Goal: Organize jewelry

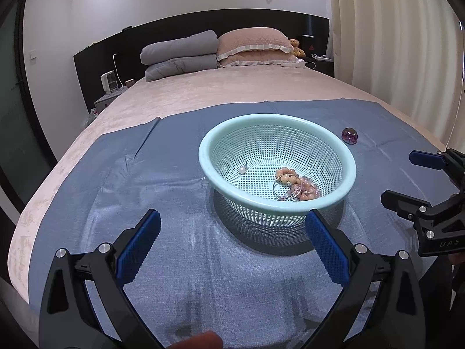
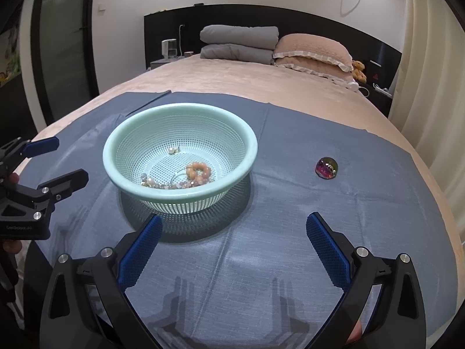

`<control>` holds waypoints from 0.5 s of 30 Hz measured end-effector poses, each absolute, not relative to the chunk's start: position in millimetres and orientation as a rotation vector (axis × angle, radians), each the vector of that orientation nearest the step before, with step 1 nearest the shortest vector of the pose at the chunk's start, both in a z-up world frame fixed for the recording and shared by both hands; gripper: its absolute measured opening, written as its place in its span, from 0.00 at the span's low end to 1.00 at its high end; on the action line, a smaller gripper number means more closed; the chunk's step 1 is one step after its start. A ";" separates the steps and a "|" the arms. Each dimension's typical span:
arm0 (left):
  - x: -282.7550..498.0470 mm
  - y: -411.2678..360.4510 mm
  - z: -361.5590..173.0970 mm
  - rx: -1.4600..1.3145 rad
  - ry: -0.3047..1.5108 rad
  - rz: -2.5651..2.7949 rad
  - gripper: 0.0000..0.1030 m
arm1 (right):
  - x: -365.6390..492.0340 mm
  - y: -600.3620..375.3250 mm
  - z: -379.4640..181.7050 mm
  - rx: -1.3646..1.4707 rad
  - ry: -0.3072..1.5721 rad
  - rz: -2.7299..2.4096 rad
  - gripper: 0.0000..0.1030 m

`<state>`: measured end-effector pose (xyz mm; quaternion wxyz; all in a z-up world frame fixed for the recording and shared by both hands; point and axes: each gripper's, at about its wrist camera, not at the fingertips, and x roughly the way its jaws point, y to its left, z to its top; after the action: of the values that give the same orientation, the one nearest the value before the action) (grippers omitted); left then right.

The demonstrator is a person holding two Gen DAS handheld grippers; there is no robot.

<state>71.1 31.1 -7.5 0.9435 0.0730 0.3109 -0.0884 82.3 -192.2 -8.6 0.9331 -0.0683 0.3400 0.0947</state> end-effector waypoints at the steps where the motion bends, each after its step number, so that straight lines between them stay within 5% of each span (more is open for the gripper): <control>1: 71.4 31.0 -8.0 0.149 0.636 -0.177 0.95 | 82.0 -191.3 -8.7 -0.142 0.696 0.199 0.92; 15: 77.4 36.0 -13.4 0.134 0.676 -0.136 0.95 | 83.0 -185.7 -13.3 -0.155 0.708 0.218 0.93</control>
<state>77.4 36.0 -13.4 0.9390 0.0655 0.3311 -0.0665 83.0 -185.7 -13.3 0.9292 -0.0756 0.3456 0.1067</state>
